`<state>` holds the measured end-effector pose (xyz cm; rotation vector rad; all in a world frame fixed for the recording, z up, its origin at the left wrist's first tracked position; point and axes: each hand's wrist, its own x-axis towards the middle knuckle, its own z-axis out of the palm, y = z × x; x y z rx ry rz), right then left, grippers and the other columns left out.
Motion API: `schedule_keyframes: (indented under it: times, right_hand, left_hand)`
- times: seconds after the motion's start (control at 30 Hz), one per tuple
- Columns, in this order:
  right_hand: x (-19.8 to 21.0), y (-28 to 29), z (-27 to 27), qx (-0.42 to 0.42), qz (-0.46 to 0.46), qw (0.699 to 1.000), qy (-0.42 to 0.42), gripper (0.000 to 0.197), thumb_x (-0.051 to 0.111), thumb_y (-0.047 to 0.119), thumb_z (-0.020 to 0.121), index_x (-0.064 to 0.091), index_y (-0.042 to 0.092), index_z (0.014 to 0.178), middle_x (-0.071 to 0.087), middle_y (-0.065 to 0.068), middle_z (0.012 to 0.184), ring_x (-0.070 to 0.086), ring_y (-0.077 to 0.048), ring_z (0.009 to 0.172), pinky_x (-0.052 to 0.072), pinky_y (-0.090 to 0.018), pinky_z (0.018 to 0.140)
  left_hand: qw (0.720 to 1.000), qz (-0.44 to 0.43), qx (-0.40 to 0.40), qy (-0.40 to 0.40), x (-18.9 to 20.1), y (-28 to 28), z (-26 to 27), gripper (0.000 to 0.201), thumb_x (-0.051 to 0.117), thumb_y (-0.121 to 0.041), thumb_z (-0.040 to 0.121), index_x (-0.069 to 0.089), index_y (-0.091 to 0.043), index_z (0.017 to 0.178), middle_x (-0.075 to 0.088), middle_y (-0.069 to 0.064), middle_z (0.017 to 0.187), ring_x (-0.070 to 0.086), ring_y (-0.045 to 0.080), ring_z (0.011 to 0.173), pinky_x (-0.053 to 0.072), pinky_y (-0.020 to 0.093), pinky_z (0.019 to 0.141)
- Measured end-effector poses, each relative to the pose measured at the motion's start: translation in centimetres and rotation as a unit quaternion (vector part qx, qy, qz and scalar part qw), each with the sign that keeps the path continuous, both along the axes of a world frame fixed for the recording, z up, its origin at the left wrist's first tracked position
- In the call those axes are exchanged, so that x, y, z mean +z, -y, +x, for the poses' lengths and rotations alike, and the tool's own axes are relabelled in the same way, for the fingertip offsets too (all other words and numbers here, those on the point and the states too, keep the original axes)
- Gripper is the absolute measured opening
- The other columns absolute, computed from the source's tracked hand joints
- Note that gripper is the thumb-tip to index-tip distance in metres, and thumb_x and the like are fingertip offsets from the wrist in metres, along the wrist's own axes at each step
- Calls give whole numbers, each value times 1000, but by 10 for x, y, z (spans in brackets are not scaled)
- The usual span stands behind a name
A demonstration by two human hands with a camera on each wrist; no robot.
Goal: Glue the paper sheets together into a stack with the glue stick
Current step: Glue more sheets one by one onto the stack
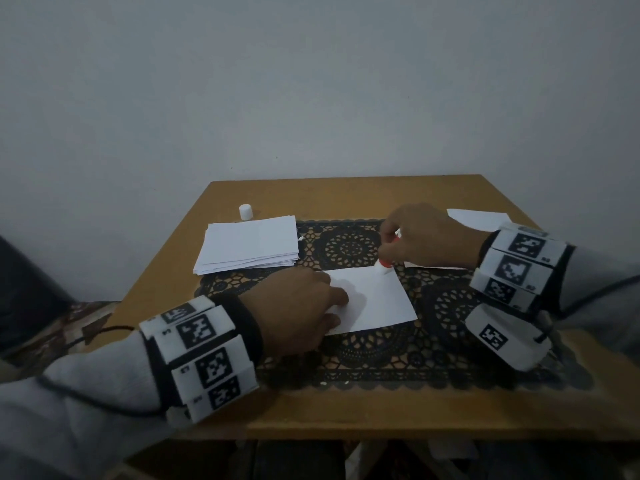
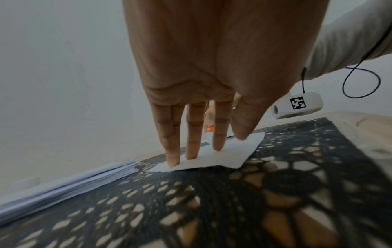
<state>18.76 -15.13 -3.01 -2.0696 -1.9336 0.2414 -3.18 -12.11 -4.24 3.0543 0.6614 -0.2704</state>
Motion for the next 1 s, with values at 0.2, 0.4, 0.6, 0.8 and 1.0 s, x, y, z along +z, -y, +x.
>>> schedule_keyframes:
  times: [0.2,0.4,0.6,0.8,1.0]
  right_hand:
    - [0,5,6,-11,4,1000,-6,21,70,24,80,72,7,68,69,-6,77,62,-22,75,42,-26,58]
    - [0,10,7,-5,10,1000,-12,20,68,23,81,71,11,65,70,-5,76,59,-20,66,48,-35,61]
    - [9,13,9,-19,44,998,-28,22,67,26,83,72,9,68,72,-10,84,57,-22,61,45,-32,56]
    - [10,11,3,-14,48,999,-9,22,67,26,81,72,10,68,70,-9,76,56,-22,63,45,-34,58]
    - [1,14,-3,-9,24,1000,-1,17,70,26,79,74,14,68,70,-1,78,63,-22,74,54,-43,70]
  left_hand:
    - [999,34,1,-42,3,-8,27,54,55,-35,93,38,-29,145,50,4,120,52,23,107,41,29,78]
    - [997,34,2,-71,5,-14,34,58,56,-37,93,35,-30,146,47,4,125,50,23,110,35,26,75]
    - [996,31,-1,-81,5,-17,35,58,57,-38,92,37,-29,145,47,5,128,50,25,113,40,29,81]
    - [994,47,-9,-95,6,-16,37,60,57,-39,92,35,-29,146,47,7,129,50,27,115,45,35,87]
    - [994,55,-8,-97,4,-16,38,59,57,-38,92,35,-27,146,48,9,126,52,28,111,46,35,84]
